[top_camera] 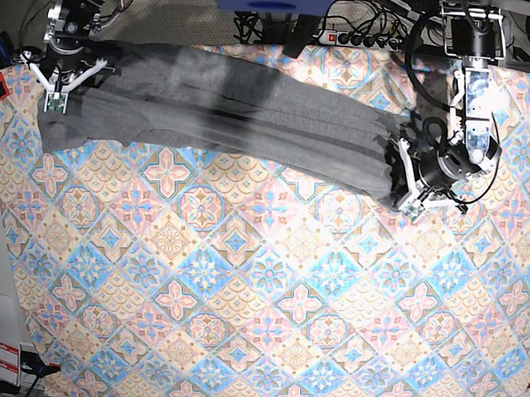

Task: Fold the T-shirt properly
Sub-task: 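Pull the folded shirt edge toward the robot with both grippers, then hold the strip ends and adjust the left gripper's grip on the shirt end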

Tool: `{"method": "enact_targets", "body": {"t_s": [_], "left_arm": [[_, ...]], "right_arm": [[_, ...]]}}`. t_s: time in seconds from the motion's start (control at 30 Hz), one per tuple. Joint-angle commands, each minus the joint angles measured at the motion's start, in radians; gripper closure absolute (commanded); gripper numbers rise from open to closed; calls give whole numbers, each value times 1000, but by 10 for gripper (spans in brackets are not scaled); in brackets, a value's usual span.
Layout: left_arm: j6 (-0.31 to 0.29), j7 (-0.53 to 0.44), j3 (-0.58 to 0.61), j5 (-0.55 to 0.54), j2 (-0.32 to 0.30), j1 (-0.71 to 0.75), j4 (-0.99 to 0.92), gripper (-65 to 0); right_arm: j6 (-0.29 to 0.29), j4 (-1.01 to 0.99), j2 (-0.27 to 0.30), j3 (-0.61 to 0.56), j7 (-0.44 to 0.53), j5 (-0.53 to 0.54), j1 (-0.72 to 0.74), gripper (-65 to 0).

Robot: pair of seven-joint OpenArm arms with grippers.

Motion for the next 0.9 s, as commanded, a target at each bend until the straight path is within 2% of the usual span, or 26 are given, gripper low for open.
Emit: {"method": "enact_targets", "body": {"t_s": [0.0, 0.13, 0.27, 0.6, 0.67, 0.8, 0.87], "left_arm": [[30, -2, -3, 19, -17, -18, 17, 0], [30, -2, 71, 23, -56, 10, 16, 0], [30, -1, 140, 33, -59, 26, 13, 0], [30, -1, 122, 33, -57, 53, 11, 0], [30, 1, 99, 34, -56, 53, 11, -44], [30, 85, 48, 33, -56, 53, 11, -233], [30, 99, 43, 31, -56, 53, 11, -305]], "right_arm": [[-34, 22, 11, 8, -20, -21, -9, -18], [-34, 20, 11, 11, -66, 18, -21, -18], [-34, 17, 11, 4, -67, 28, -32, -20], [-34, 15, 11, 5, -67, 30, -32, -22], [-34, 14, 11, 4, -67, 31, -32, -22], [-34, 12, 11, 4, -67, 31, -32, -23], [-34, 12, 11, 4, -67, 31, -31, -23]]}}
